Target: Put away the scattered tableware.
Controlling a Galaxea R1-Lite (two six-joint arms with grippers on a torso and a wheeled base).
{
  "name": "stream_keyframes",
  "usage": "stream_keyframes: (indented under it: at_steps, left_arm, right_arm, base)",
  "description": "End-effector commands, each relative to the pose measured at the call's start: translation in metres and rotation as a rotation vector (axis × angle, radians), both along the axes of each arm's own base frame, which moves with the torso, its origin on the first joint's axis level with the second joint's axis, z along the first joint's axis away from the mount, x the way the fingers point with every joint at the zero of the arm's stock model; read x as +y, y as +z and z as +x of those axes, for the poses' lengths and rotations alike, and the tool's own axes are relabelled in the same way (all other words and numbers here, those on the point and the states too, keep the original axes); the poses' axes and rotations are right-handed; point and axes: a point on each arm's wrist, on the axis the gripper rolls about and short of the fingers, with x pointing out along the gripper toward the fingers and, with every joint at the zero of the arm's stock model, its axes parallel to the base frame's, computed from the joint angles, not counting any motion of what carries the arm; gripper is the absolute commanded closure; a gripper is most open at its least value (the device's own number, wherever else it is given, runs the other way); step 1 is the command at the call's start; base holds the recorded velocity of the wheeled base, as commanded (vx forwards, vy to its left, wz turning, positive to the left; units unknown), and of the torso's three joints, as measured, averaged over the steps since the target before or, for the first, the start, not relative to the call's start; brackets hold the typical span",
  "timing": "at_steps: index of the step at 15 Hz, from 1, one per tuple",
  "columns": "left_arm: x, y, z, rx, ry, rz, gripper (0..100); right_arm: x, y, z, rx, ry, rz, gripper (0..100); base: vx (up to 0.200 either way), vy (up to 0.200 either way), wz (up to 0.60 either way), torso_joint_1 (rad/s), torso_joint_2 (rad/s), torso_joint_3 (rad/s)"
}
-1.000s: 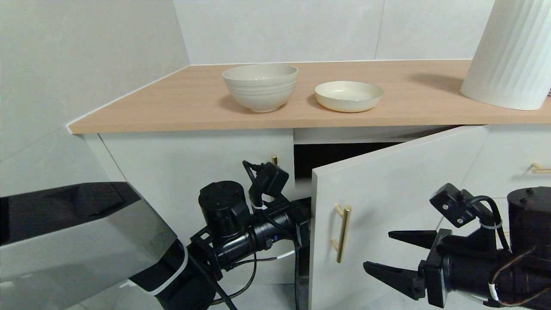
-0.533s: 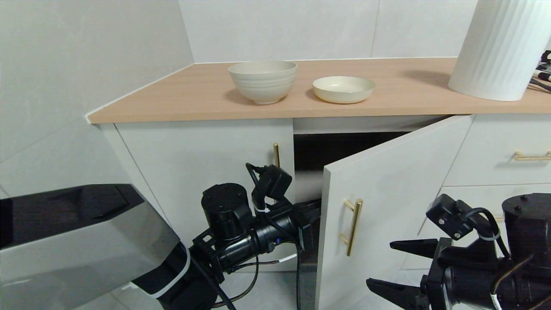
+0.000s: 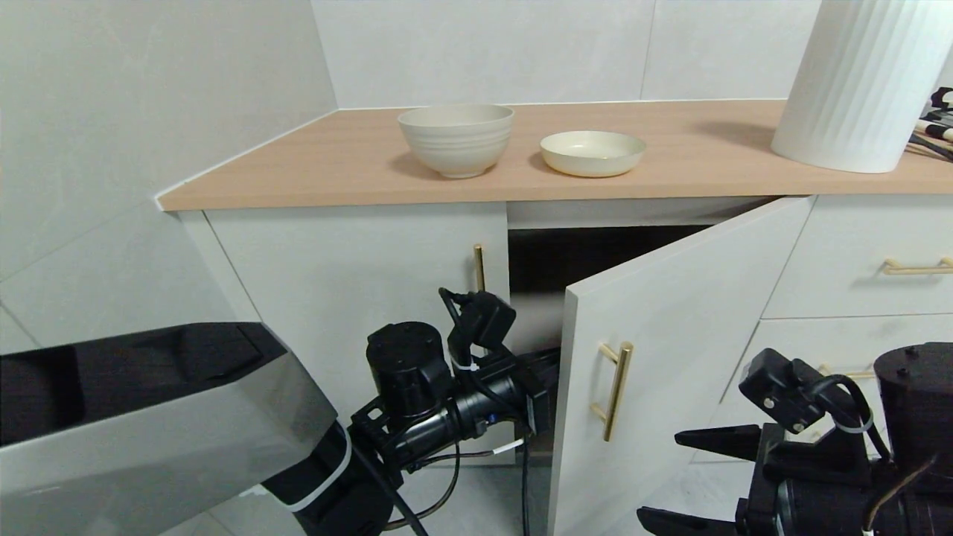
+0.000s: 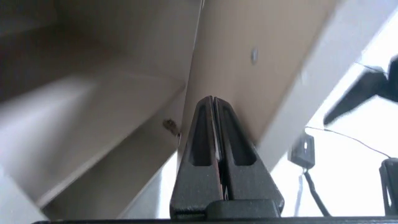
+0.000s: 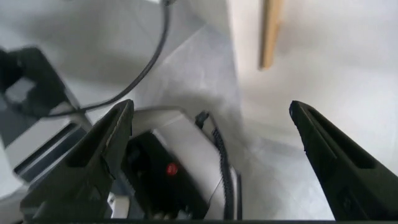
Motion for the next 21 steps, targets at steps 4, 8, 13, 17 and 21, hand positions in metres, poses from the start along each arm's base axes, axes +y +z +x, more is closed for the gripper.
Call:
stream_keyframes:
  at_steps: [4, 8, 13, 17, 21]
  left_arm:
    - [-0.009, 0.007, 0.007, 0.014, -0.01, 0.013, 100]
    - [-0.013, 0.0, 0.008, 0.031, -0.019, 0.027, 100]
    - [-0.019, 0.007, 0.016, 0.032, -0.019, 0.028, 100]
    - [-0.03, 0.007, 0.016, 0.032, -0.036, 0.032, 100]
    - [-0.063, 0.008, -0.03, 0.018, -0.19, 0.003, 100]
  right_arm:
    - [0.004, 0.0, -0.006, 0.006, 0.035, -0.007, 0]
    - [0.001, 0.004, -0.013, 0.01, 0.046, -0.01, 0]
    - [0.001, 0.009, -0.022, -0.003, 0.077, -0.001, 0]
    - [0.003, 0.01, -0.026, 0.0, 0.102, -0.004, 0]
    - [0.0, 0.017, -0.038, -0.019, 0.166, 0.038, 0]
  base:
    - [0.0, 0.0, 0.0, 0.0, 0.0, 0.0]
    - [-0.2, 0.0, 0.0, 0.002, 0.0, 0.001]
    - [-0.04, 0.0, 0.0, 0.0, 0.0, 0.0]
    - [0.0, 0.0, 0.0, 0.0, 0.0, 0.0]
    - [0.0, 0.0, 0.0, 0.0, 0.0, 0.0]
